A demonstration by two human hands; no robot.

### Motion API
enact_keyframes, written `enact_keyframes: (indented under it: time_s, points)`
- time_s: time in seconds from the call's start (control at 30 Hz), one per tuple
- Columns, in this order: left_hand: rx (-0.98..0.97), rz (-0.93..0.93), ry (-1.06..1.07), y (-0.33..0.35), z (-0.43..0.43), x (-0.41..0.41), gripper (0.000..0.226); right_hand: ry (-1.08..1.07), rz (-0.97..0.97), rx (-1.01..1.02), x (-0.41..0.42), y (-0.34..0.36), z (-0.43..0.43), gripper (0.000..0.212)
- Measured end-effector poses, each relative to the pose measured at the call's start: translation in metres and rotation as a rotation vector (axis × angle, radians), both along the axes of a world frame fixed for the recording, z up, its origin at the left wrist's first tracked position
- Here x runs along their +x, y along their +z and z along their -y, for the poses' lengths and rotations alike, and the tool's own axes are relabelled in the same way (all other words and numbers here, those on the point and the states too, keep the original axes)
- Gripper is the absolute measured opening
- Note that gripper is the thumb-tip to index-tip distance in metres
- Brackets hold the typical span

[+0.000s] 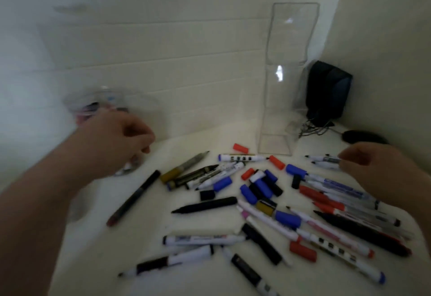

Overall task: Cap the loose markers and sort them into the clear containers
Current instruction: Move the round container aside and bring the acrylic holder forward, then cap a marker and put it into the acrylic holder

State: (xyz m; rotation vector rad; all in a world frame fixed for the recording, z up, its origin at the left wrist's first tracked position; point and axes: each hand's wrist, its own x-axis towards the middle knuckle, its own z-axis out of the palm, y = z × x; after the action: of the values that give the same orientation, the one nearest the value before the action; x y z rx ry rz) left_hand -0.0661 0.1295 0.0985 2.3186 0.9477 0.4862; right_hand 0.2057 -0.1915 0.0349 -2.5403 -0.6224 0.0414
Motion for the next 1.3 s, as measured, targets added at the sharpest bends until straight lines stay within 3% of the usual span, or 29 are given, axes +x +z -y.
enact_keyframes:
  time_s: [0.1, 0.23, 0.53, 0.87, 1.07, 1.2, 1.3]
  points:
    - [0.086, -0.150, 0.038, -0.025, -0.001, -0.032, 0.010, 0.068, 0.060, 0.029, 0.015, -0.026, 0.008, 0.004]
    - [0.122, -0.282, 0.036, -0.052, 0.005, -0.041, 0.009, 0.130, 0.109, 0.036, 0.011, -0.041, 0.010, 0.032]
    - [0.162, -0.220, -0.005, -0.063, 0.002, 0.016, 0.006, 0.184, 0.132, 0.037, -0.034, -0.012, -0.005, 0.034]
    - [0.200, -0.369, -0.044, -0.078, 0.007, 0.075, 0.029, 0.291, 0.082, -0.025, -0.027, -0.002, -0.004, 0.017]
    - [0.214, -0.307, -0.022, -0.080, 0.011, 0.070, 0.037, 0.361, 0.062, -0.059, -0.037, 0.004, -0.010, 0.016]
    - [0.276, -0.390, -0.043, -0.086, 0.008, 0.075, 0.037, 0.561, -0.009, -0.192, -0.072, -0.005, -0.038, 0.008]
    - [0.272, -0.410, -0.051, -0.092, 0.004, 0.078, 0.033, 0.604, -0.031, -0.286, -0.084, -0.013, -0.055, 0.016]
